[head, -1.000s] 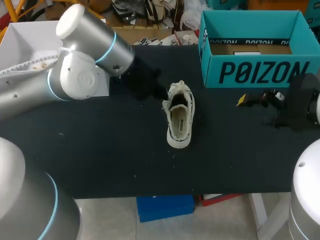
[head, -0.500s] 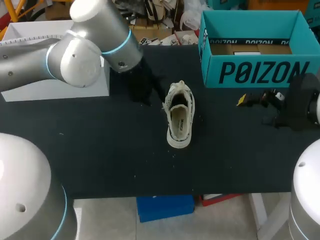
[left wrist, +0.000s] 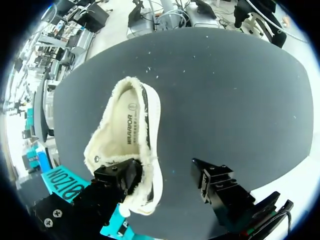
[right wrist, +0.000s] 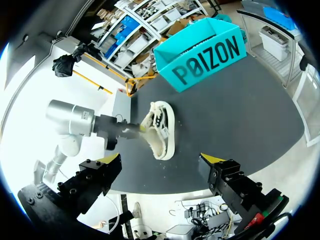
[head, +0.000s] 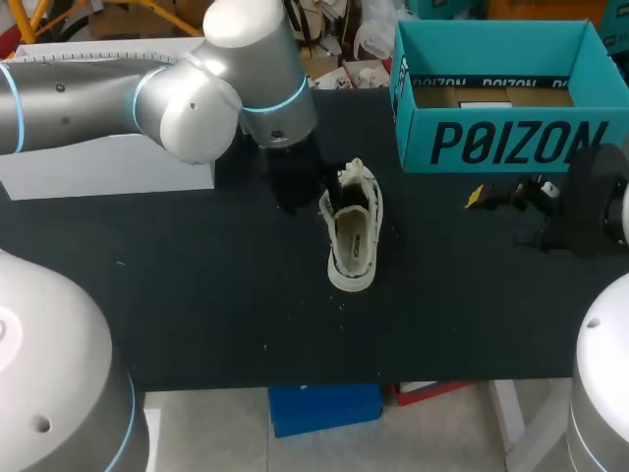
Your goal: Take the shoe out of the shoebox, open the shoe tongue, remove and reinsert the insole, then place the shoe into the shoebox
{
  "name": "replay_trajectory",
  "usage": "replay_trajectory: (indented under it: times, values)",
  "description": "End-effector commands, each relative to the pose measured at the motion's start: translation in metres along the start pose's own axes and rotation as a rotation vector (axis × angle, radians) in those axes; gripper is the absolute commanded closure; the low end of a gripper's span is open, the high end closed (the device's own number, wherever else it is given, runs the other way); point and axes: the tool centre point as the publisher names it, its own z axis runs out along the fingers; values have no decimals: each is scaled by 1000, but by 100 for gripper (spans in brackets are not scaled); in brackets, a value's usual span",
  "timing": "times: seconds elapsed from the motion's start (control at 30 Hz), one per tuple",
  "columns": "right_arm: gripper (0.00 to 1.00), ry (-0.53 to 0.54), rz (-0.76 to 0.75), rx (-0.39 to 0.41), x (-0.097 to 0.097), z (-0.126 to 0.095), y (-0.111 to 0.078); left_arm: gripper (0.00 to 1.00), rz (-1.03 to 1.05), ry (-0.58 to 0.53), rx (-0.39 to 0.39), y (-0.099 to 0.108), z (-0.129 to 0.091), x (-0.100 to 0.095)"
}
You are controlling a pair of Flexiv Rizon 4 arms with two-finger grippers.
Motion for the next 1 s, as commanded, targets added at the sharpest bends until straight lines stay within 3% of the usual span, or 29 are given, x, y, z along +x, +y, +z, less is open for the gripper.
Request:
replay_trajectory:
  times: [0.03,0.1,0.33,0.57,0.8,0.83,0.87,1.0]
  values:
    - [0,-1,0,2,1,0,0,36,0,-3,10,5,14,-4]
    - [0,-1,0,2,1,0,0,43,-1,1,12,5,20,-4]
    - [0,-1,0,2,1,0,0,44,-14,14,41,6,45,-5]
    - [0,-1,0,2,1,0,0,53,-26,23,29,13,54,-4]
    - [0,-1,0,2,1,0,0,77,-34,26,21,18,58,-4]
    - [0,-1,0,2,1,0,0,85,-30,32,16,18,58,-4]
    - [0,-1,0,2,1,0,0,99,-29,34,14,18,58,-5]
    - [0,-1,0,2,1,0,0,100,-21,11,8,19,50,-10]
